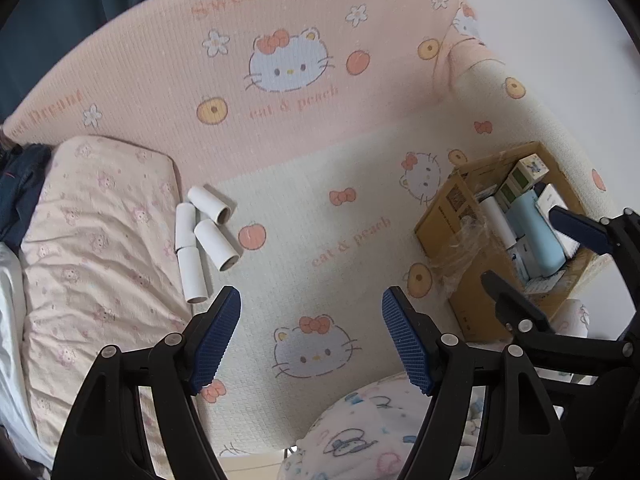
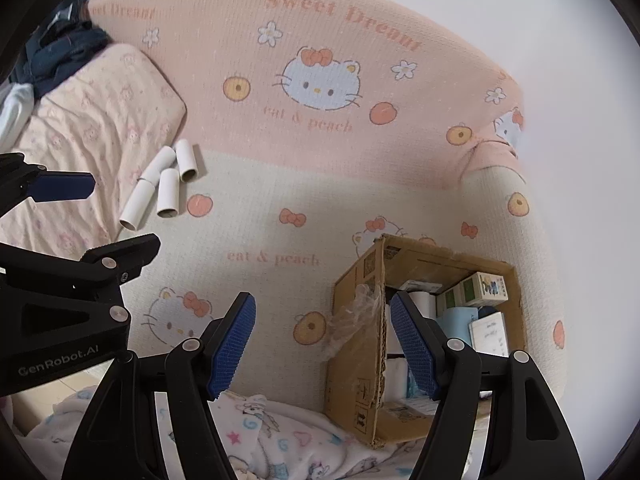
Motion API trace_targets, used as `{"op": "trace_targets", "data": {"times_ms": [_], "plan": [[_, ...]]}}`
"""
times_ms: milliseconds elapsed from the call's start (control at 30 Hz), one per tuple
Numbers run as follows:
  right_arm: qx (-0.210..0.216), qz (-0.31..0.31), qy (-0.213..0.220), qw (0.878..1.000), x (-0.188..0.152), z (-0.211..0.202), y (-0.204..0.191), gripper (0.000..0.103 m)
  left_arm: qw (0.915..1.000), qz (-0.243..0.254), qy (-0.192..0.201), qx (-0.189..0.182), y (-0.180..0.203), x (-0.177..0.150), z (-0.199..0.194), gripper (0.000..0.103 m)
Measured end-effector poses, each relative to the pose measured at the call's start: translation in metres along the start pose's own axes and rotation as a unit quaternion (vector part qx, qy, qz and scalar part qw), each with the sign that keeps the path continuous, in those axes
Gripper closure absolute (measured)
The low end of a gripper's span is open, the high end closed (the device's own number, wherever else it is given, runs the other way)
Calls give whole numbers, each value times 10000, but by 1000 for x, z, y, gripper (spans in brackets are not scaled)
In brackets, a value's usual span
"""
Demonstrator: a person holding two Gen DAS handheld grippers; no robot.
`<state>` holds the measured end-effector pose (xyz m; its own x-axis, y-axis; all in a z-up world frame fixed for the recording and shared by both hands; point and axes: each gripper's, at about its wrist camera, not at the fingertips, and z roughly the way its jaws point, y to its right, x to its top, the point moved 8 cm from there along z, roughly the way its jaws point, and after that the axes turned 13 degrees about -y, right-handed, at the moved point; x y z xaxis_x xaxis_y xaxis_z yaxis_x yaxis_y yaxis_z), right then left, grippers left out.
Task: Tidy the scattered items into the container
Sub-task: 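Move both grippers toward the cluster of white cardboard tubes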
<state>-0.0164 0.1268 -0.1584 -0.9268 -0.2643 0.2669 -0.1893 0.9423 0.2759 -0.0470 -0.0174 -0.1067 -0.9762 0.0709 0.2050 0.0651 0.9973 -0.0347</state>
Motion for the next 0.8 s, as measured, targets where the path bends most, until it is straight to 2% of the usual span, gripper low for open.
{"op": "trace_targets", "data": {"times_ms": [233, 500, 667, 800], "plan": [[-32, -389, -246, 9989, 17, 18, -27, 35, 9995, -172, -204, -157, -32, 2, 30, 26], [-66, -1117, -353, 9931, 48, 43, -76, 35, 9966, -689, -42, -454, -84, 8, 56, 26], [171, -1616, -356, 9861, 58, 61, -109, 35, 9918, -1145, 14, -572, -125, 7, 82, 26], [640, -1932, -337, 9785, 67, 84, -140, 35, 9866, -1398, 132, -833, -155, 7, 107, 27]]}}
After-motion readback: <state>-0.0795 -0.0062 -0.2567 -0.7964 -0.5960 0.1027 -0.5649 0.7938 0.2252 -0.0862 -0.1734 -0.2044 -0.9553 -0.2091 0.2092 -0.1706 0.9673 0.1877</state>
